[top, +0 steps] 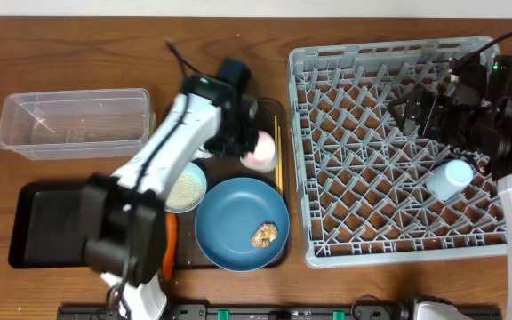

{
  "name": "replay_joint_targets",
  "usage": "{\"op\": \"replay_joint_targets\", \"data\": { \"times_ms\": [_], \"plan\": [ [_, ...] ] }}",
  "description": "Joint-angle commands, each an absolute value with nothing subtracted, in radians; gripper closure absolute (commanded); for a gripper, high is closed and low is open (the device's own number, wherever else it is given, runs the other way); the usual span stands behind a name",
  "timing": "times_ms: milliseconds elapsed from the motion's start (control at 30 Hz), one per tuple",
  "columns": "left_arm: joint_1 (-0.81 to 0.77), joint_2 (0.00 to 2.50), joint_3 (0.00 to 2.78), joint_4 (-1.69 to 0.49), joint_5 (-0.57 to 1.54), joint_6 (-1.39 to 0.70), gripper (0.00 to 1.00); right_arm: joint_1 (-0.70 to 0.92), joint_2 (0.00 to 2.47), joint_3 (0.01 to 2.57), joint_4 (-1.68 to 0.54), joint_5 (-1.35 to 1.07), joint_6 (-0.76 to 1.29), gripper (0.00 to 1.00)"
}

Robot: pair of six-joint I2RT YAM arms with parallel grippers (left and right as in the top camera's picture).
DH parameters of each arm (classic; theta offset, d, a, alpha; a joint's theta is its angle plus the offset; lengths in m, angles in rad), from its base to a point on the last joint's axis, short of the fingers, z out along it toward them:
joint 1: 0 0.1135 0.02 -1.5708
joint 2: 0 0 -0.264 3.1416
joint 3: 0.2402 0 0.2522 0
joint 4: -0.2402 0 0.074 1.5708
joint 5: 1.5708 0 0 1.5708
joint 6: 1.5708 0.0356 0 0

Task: Sort waste into correct bins and load items into the dishwasher rack
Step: 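Grasp the pink cup with the left gripper, then lift the pink cup and hand it to the right gripper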

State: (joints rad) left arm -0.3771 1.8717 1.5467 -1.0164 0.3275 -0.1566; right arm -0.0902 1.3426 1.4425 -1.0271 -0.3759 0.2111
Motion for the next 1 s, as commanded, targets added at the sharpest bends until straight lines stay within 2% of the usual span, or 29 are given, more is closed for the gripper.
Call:
{"op": "replay_joint_targets", "data": {
  "times_ms": [0, 200, 333, 467, 733, 967],
  "plan": [
    [-0.337, 1.742, 1.609, -1.003, 0.477, -0.126, 0.94, -0.081, 1.349, 1.451, -1.021, -0.472, 0.131, 0.12],
    [-0.252, 1.663, 1.609, -0.961, 1.005, -0.037, 0.94, -0.069, 1.348, 1.451, -1.0, -0.996, -0.178, 0.14],
    [-0.22, 1.661, 1.608, -0.896, 1.316, -0.025, 0.94, -0.035, 1.348, 1.451, -0.934, -1.151, -0.204, 0.17],
    [-0.22, 1.661, 1.608, -0.795, 1.542, -0.027, 0.94, 0.035, 1.348, 1.451, -0.845, -1.183, -0.216, 0.19],
    [-0.222, 1.66, 1.608, -0.764, 1.571, -0.064, 0.94, 0.189, 1.349, 1.451, -0.675, -1.182, -0.234, 0.2],
    [-0.222, 1.66, 1.608, -0.764, 1.571, -0.076, 0.94, 0.245, 1.351, 1.451, -0.586, -1.173, -0.234, 0.21]
  ]
}}
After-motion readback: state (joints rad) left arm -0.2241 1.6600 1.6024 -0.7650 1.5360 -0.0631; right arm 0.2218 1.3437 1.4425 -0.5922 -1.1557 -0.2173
